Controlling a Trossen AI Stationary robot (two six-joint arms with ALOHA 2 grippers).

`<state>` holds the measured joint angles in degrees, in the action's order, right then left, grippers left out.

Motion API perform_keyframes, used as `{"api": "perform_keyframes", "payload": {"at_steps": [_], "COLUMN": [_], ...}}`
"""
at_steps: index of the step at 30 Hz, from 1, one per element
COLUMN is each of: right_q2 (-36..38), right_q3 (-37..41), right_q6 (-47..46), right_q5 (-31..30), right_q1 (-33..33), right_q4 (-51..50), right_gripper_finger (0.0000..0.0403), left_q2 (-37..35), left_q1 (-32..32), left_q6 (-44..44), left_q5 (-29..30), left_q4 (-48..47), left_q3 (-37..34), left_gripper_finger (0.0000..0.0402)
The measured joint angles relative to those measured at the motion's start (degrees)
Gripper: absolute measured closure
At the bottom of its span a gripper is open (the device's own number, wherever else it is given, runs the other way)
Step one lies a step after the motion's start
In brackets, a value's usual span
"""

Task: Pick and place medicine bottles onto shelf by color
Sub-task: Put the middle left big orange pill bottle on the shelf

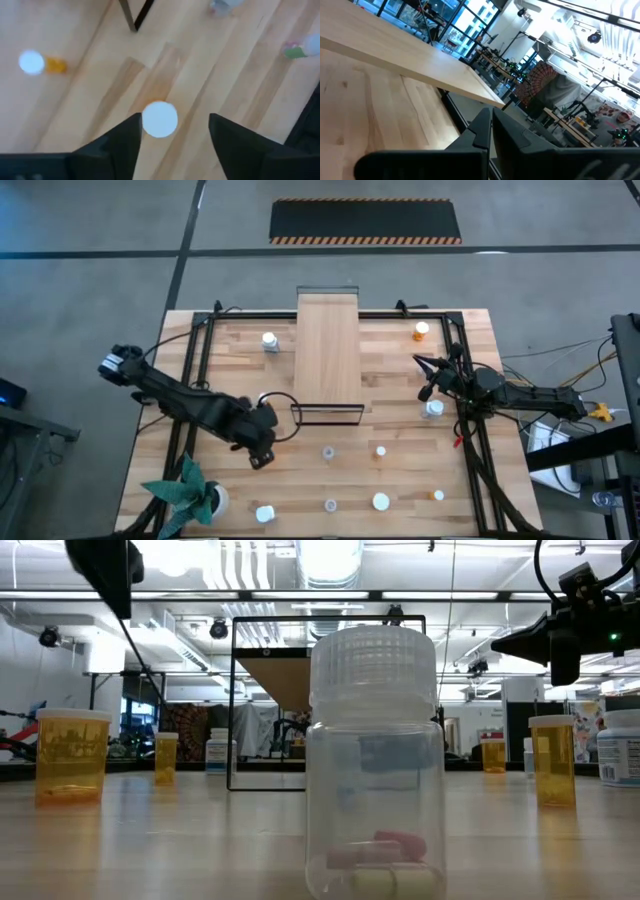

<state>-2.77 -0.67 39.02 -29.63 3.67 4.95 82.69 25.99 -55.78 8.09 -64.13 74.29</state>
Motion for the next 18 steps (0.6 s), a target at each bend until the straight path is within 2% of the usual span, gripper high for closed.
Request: {"api": "perform_keyframes", "payload": {"at_steps": [13,18], "right_q2": [0.0,0.0], "right_q3": [0.0,0.0], "right_q6": [0.0,0.0], "right_q5": [0.0,0.0], "right_q1": [0.0,0.0], "right_q4": [0.0,0.0], "right_gripper_finger": [0.0394,0.0394], "left_q2": [2.4,1.8], "left_q1": [-0.4,-0.5], "left_q6": [-24.3,-27.9], "left_q5": [-2.4,-2.7], "left_q4": [-0.8,3.1], "left_q3": [-6.3,-9.1], "left_gripper_finger": [0.0126,0.0119]}}
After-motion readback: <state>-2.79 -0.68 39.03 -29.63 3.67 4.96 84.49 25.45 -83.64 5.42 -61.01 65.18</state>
